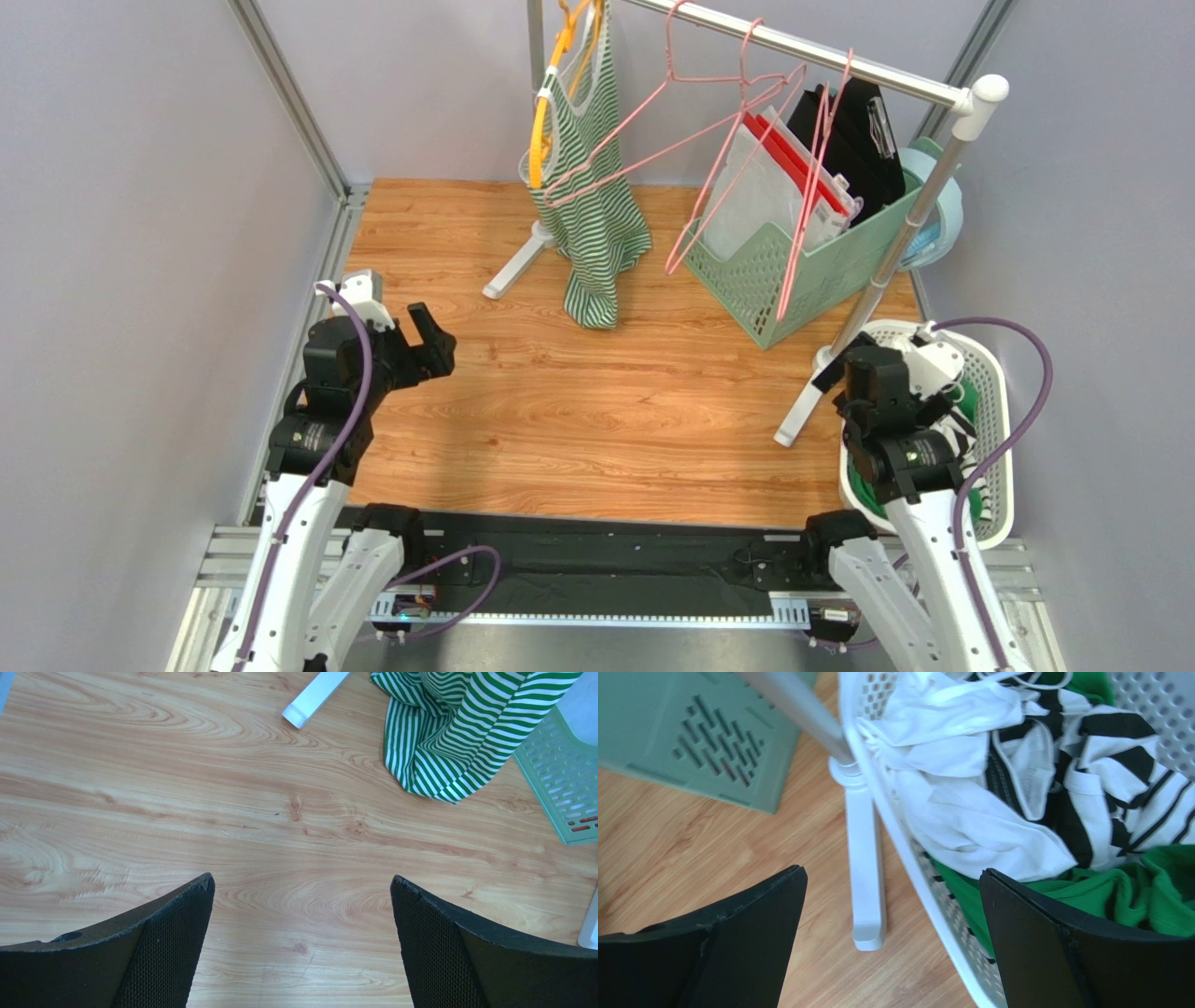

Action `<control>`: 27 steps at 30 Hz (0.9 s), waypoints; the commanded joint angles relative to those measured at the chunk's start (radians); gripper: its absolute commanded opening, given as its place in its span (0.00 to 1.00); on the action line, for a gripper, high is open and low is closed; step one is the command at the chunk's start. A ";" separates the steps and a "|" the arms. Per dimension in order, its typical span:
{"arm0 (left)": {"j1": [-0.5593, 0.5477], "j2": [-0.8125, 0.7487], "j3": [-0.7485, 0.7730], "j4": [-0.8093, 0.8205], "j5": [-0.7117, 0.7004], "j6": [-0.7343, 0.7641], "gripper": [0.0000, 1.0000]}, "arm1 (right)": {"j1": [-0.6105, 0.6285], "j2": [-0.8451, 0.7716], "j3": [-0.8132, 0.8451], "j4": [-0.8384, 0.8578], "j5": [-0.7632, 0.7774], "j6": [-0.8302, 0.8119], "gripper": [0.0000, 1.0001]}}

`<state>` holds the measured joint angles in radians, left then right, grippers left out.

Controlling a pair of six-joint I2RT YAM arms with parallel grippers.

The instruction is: Place the tank top on the hanger

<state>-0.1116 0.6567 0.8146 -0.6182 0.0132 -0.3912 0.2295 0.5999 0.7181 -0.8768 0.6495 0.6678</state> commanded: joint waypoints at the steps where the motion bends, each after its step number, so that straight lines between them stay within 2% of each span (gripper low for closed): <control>1: -0.002 -0.006 0.012 0.034 -0.012 0.020 0.99 | -0.259 0.046 0.049 0.070 -0.239 -0.122 0.97; 2: -0.002 -0.002 0.012 0.034 -0.012 0.020 0.99 | -0.373 0.084 0.067 0.085 -0.322 -0.128 0.96; 5: -0.002 -0.002 0.008 0.034 -0.012 0.021 0.99 | -0.551 0.159 0.092 0.139 -0.482 -0.163 0.93; 7: -0.002 0.000 0.001 0.035 -0.012 0.023 0.99 | -0.555 0.202 0.138 0.157 -0.473 -0.166 0.92; 10: -0.002 0.001 -0.005 0.032 -0.010 0.043 0.99 | -0.608 0.299 0.191 0.193 -0.556 -0.134 0.92; 14: -0.003 0.006 -0.006 0.031 -0.012 0.075 0.99 | -0.679 0.431 0.260 0.187 -0.680 -0.117 0.85; 20: -0.003 0.004 -0.041 0.060 -0.025 0.066 0.99 | -0.752 0.549 0.342 0.151 -0.706 -0.083 0.85; 27: -0.003 -0.009 -0.060 0.091 -0.022 0.061 0.99 | -0.757 0.661 0.369 0.150 -0.674 -0.048 0.84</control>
<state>-0.1116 0.6609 0.7525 -0.5789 -0.0059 -0.3424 -0.5228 1.2167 1.0431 -0.7265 -0.0250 0.5915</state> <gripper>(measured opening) 0.991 0.840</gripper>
